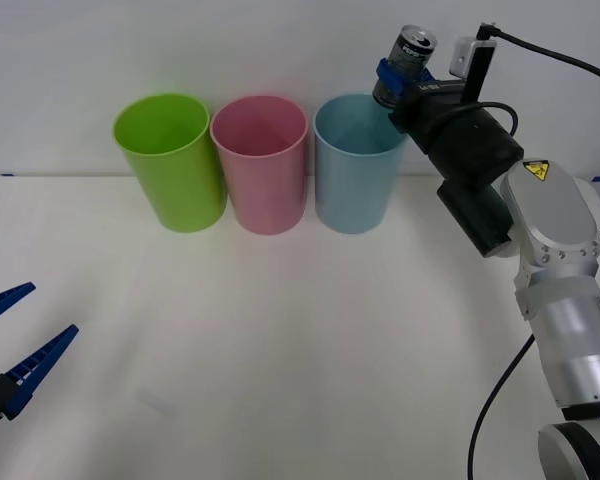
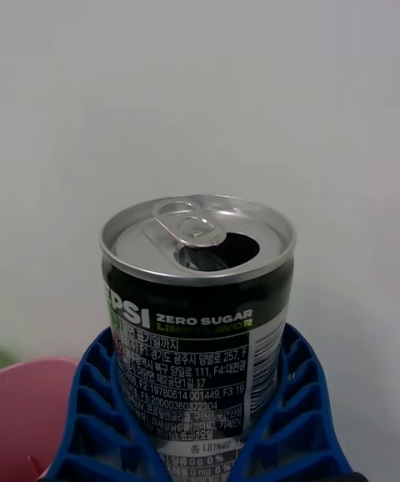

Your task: Grasp the object on the table and drop it into the matching bin: aluminum can to the light blue bin, PET bottle to the pink bin.

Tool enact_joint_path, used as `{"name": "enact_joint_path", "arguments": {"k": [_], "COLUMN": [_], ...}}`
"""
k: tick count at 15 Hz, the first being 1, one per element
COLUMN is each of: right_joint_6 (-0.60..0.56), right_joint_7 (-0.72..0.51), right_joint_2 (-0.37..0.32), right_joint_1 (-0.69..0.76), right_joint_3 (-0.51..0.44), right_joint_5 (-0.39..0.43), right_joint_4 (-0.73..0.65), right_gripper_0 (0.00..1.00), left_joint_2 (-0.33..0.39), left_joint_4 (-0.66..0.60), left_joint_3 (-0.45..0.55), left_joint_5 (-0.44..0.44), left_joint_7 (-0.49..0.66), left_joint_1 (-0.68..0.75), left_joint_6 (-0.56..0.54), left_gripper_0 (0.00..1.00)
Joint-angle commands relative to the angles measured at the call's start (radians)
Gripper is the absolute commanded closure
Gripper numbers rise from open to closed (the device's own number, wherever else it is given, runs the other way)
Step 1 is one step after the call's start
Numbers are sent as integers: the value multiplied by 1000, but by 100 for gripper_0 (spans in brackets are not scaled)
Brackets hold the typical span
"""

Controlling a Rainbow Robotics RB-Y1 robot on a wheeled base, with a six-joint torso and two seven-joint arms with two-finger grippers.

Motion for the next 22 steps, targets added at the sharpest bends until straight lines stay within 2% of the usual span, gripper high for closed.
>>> {"name": "enact_joint_path", "arguments": {"k": [1, 7, 8, 9, 10, 18, 22], "right_joint_6": [20, 40, 40, 40, 40, 10, -46], "right_joint_7": [17, 41, 46, 51, 57, 80, 72], "right_joint_2": [26, 37, 37, 37, 36, 16, -26], "right_joint_1": [-63, -86, -86, -86, -85, -75, -5], "right_joint_3": [10, 39, 41, 41, 41, 39, 41], "right_joint_5": [15, 19, 19, 19, 19, -1, -21], "right_joint_4": [88, 118, 118, 118, 118, 105, 19], "right_gripper_0": [100, 99, 78, 16, 0, 0, 0], "left_joint_2": [0, 0, 0, 0, 0, 0, 0], "left_joint_4": [0, 0, 0, 0, 0, 0, 0], "left_joint_3": [0, 0, 0, 0, 0, 0, 0], "left_joint_5": [0, 0, 0, 0, 0, 0, 0], "left_joint_7": [0, 0, 0, 0, 0, 0, 0], "left_joint_1": [0, 0, 0, 0, 0, 0, 0], "left_joint_6": [0, 0, 0, 0, 0, 0, 0], "left_gripper_0": [0, 0, 0, 0, 0, 0, 0]}}
